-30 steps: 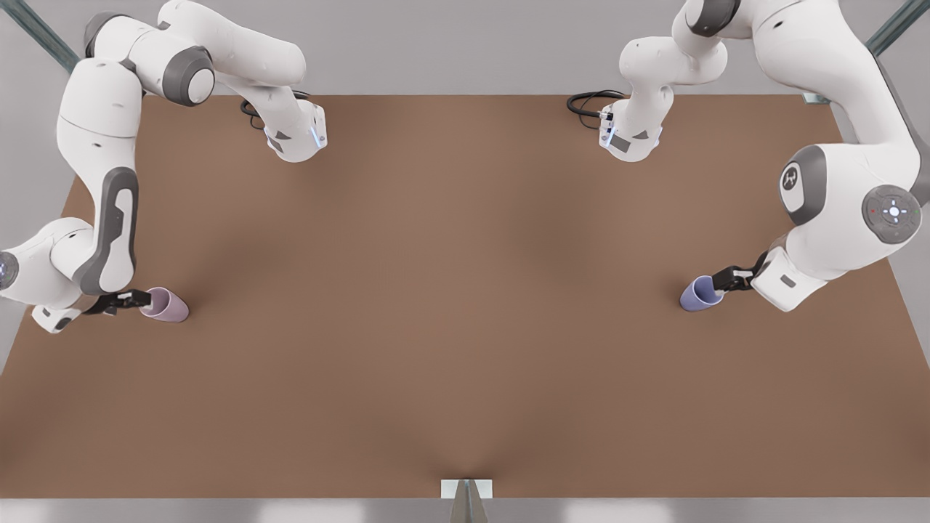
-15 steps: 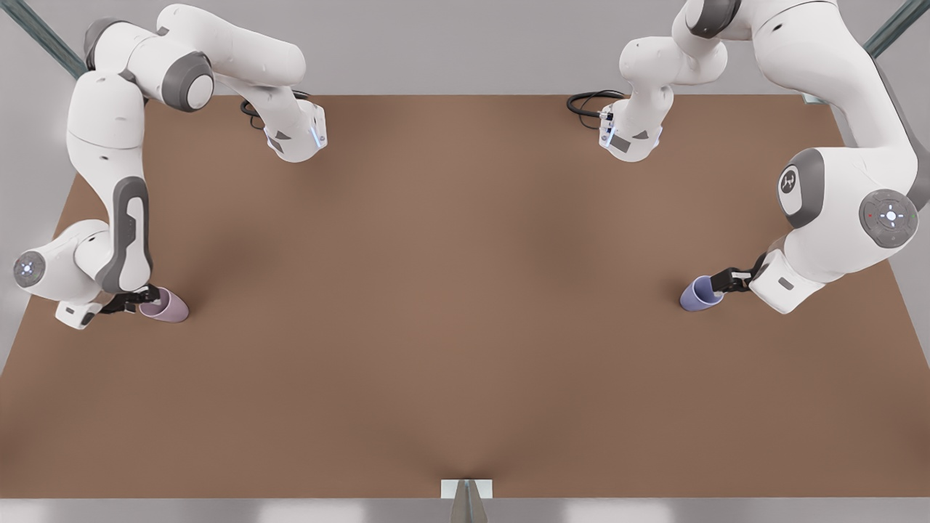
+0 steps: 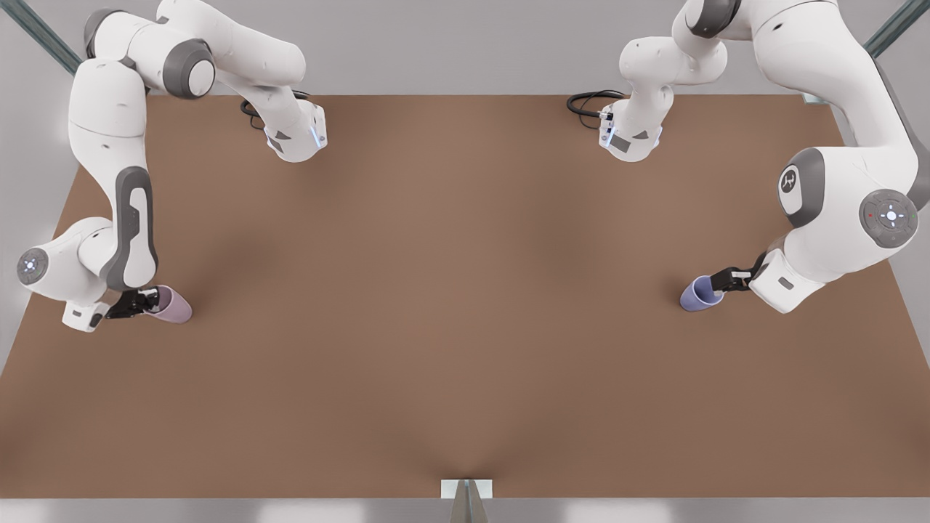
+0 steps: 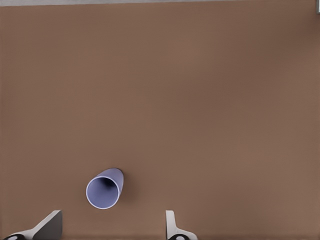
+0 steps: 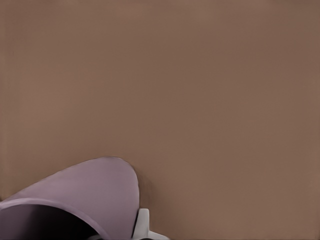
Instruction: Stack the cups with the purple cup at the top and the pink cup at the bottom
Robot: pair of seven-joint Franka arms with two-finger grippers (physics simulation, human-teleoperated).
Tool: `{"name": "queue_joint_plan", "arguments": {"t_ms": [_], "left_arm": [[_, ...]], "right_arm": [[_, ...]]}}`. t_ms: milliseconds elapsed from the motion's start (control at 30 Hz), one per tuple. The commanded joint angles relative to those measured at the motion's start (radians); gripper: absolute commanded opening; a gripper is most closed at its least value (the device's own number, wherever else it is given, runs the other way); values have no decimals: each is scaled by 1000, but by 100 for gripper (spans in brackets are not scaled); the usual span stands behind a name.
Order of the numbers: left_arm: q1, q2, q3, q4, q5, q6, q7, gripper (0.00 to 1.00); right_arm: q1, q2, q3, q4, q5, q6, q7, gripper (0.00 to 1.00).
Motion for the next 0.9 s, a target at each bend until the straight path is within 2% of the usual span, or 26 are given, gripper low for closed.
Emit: {"name": "queue_joint_plan", "arguments": {"t_ms": [0,67,233,267,333,400,433,500,633,700,800,867], "left_arm": [[0,-1,0,1,1,-2,-1,100],[0,-1,0,1,1,-2,-2,100],[0,-1,0,1,2,-1,-1,100],[0,-1,0,1,2,-1,-2,100],[0,-1,1,1,2,-2,-2,100],[0,-3,1,1,2,-4,-4,100],[0,-3,1,1,2,-4,-4,100],[0,-3,0,1,2,-4,-2,100],[3,-1,1,-1,2,-4,-2,100],[3,0,12,-1,2,-4,-1,100],[3,0,12,-1,2,-4,-1,100],[3,0,12,-1,2,-4,-1,100]], "right_arm": [[6,-26,10,-10,-6,-4,-4,21],[30,-72,26,-17,-12,-66,82,21],[45,-164,273,-10,-166,-168,553,21],[93,-180,281,-7,-167,-201,652,21],[110,-190,390,3,-167,-228,844,21],[118,-189,549,22,-167,-228,1132,21],[140,-183,600,49,-167,-228,1204,21],[315,-148,602,131,-167,-241,1433,21],[545,112,582,483,-196,-291,1758,21],[673,247,513,654,-216,-291,1901,21],[717,360,500,783,-278,-340,1981,21],[725,360,481,788,-279,-365,1979,21]]}}
